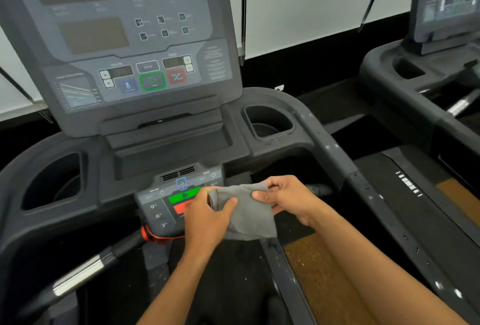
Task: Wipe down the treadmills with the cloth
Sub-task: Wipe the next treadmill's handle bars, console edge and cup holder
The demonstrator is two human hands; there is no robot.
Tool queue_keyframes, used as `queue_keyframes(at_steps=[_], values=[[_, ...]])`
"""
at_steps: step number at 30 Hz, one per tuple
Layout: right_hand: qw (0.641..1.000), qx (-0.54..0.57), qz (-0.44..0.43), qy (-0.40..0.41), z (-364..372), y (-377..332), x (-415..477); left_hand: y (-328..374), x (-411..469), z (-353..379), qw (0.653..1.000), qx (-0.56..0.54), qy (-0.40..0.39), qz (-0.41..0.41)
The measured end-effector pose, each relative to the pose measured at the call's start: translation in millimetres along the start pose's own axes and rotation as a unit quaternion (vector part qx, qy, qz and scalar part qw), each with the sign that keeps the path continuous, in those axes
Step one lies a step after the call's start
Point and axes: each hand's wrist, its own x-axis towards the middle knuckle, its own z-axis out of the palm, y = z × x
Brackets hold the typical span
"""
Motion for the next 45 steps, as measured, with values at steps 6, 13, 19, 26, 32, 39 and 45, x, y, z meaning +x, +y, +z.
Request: queue_keyframes(at_steps=[6,13,19,26,32,39,45], values=[[0.874,-0.420,-0.116,0.214,4.8,19.9,51.8,-4.8,-19.3,19.1,0.991,0.086,0.099,0.014],[0.784,-0.546,-0.282,0.090,46.3,61.5,69.3,-6.9,-28.8,34.9,0.989,0.061,0.135,0.004],[0.740,-0.571,-0.321,0.149,32.6,66.4,84.4,-4.7,-34.0,43.1,0.991,0.056,0.117,-0.024],[0.751,-0.584,-0.233,0.202,-52.3,94.7,74.3,-11.2,-37.0,54.8,0.993,0.043,0.098,-0.047],[0.735,-0.598,-0.206,0.245,-97.0,106.6,64.9,-4.9,-34.2,83.3,0.998,0.008,0.036,-0.047],[0.771,-0.541,-0.166,0.290,-77.5,111.4,59.3,-6.3,-34.3,80.8,0.999,-0.004,0.013,-0.042],[0.766,-0.567,-0.220,0.208,-6.5,83.2,68.3,-16.1,-33.8,65.2,0.998,-0.017,-0.017,-0.053]])
